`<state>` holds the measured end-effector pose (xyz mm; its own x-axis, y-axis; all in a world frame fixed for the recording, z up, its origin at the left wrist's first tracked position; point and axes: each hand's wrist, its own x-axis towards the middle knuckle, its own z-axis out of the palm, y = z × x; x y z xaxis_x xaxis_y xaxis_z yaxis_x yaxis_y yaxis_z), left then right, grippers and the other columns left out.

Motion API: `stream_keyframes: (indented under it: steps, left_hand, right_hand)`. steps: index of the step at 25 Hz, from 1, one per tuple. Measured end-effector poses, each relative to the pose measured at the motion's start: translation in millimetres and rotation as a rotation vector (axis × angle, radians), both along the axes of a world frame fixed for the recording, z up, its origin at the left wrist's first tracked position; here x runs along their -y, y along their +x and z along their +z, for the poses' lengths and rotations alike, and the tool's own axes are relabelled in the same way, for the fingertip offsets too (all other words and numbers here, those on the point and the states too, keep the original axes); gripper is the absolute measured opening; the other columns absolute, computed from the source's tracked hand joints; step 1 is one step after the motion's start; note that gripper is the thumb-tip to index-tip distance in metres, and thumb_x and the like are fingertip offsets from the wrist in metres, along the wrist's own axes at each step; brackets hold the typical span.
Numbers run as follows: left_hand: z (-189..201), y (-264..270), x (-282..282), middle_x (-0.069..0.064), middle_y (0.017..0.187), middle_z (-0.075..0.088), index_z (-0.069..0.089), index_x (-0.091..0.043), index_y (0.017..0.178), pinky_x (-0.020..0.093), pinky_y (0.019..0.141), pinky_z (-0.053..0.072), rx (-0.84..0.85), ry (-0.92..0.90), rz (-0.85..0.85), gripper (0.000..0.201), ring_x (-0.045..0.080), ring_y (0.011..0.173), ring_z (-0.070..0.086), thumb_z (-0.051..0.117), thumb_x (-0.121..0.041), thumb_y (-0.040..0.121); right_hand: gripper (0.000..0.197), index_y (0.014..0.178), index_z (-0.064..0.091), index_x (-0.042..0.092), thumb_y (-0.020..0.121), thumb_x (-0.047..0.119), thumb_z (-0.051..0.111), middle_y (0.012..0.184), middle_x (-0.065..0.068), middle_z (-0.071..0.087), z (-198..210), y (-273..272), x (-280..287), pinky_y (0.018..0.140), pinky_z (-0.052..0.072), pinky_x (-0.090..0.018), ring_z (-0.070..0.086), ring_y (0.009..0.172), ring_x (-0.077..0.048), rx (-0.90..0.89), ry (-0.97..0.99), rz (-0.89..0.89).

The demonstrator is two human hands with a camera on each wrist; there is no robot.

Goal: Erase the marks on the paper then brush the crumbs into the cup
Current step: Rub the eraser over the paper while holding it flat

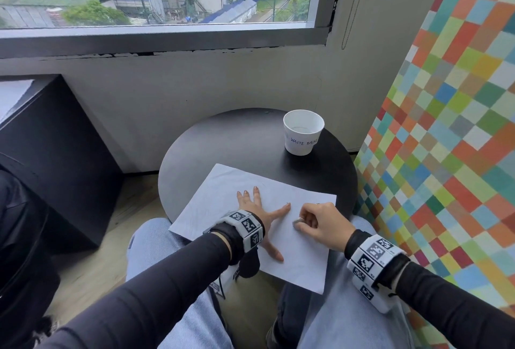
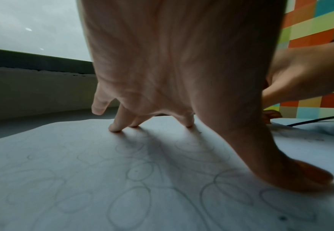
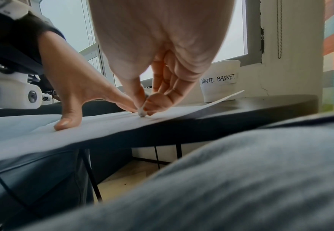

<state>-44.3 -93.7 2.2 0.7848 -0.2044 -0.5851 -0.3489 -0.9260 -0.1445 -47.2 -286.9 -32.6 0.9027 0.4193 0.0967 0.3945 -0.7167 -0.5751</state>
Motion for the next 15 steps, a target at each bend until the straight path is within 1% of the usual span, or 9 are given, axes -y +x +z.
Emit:
stream_keyframes:
  steps: [3, 6, 9, 11, 13, 14, 15]
  left_hand:
    - [2, 10, -1, 0.036, 0.151, -0.029, -0.022, -0.053, 0.147, 0.067, 0.115, -0.007, 0.001, -0.006, 0.042, 0.127, 0.059, 0.142, -0.012, 0.067, -0.083, 0.061]
    - [4, 21, -5, 0.036, 0.151, -0.028, -0.022, -0.053, 0.147, 0.067, 0.114, -0.006, -0.001, -0.005, 0.078, 0.127, 0.059, 0.142, -0.01, 0.067, -0.084, 0.061]
    - [0, 27, -9, 0.035, 0.151, -0.031, -0.022, -0.055, 0.146, 0.069, 0.113, -0.006, -0.005, -0.037, 0.124, 0.13, 0.06, 0.141, -0.013, 0.067, -0.086, 0.056]
    - [-5, 27, -7, 0.035, 0.15, -0.033, -0.024, -0.056, 0.144, 0.07, 0.112, -0.004, -0.001, -0.051, 0.146, 0.132, 0.06, 0.14, -0.016, 0.066, -0.089, 0.053]
    - [-7, 27, -4, 0.035, 0.148, -0.035, -0.025, -0.055, 0.144, 0.071, 0.111, -0.003, 0.0, -0.059, 0.156, 0.135, 0.06, 0.14, -0.018, 0.067, -0.089, 0.051]
    - [-7, 27, -4, 0.036, 0.148, -0.035, -0.025, -0.055, 0.144, 0.071, 0.111, -0.003, -0.002, -0.059, 0.158, 0.135, 0.061, 0.139, -0.018, 0.067, -0.089, 0.051]
    - [-7, 28, -3, 0.036, 0.148, -0.035, -0.025, -0.055, 0.144, 0.072, 0.11, -0.003, -0.003, -0.06, 0.159, 0.136, 0.061, 0.139, -0.018, 0.068, -0.088, 0.051]
  right_hand:
    - [0.019, 0.075, 0.062, 0.011, 0.082, 0.026, 0.072, 0.062, 0.002, 0.06, -2, 5, 0, 0.056, 0.039, -0.012, 0.053, 0.057, -0.009, 0.038, 0.035, -0.063]
    - [0.02, 0.074, 0.061, 0.012, 0.081, 0.026, 0.074, 0.061, 0.003, 0.059, -4, 10, 3, 0.055, 0.039, -0.012, 0.051, 0.055, -0.008, 0.025, 0.07, -0.097]
    - [0.018, 0.074, 0.061, 0.014, 0.082, 0.024, 0.073, 0.061, 0.004, 0.058, -3, 15, 7, 0.055, 0.038, -0.013, 0.049, 0.054, -0.006, 0.005, 0.075, -0.123]
    - [0.017, 0.074, 0.06, 0.015, 0.082, 0.024, 0.072, 0.061, 0.005, 0.057, -2, 10, 1, 0.056, 0.037, -0.014, 0.049, 0.053, -0.006, 0.0, 0.068, -0.03]
    - [0.018, 0.074, 0.061, 0.015, 0.083, 0.026, 0.072, 0.061, 0.008, 0.056, -4, 1, -6, 0.056, 0.036, -0.011, 0.049, 0.055, -0.006, -0.015, 0.046, 0.143]
    - [0.018, 0.074, 0.062, 0.015, 0.083, 0.027, 0.073, 0.061, 0.008, 0.056, -4, 1, -7, 0.056, 0.036, -0.01, 0.05, 0.055, -0.006, -0.011, 0.029, 0.187]
    - [0.019, 0.074, 0.063, 0.014, 0.082, 0.027, 0.073, 0.06, 0.009, 0.055, -4, 5, -4, 0.056, 0.036, -0.011, 0.05, 0.055, -0.006, 0.004, 0.022, 0.172]
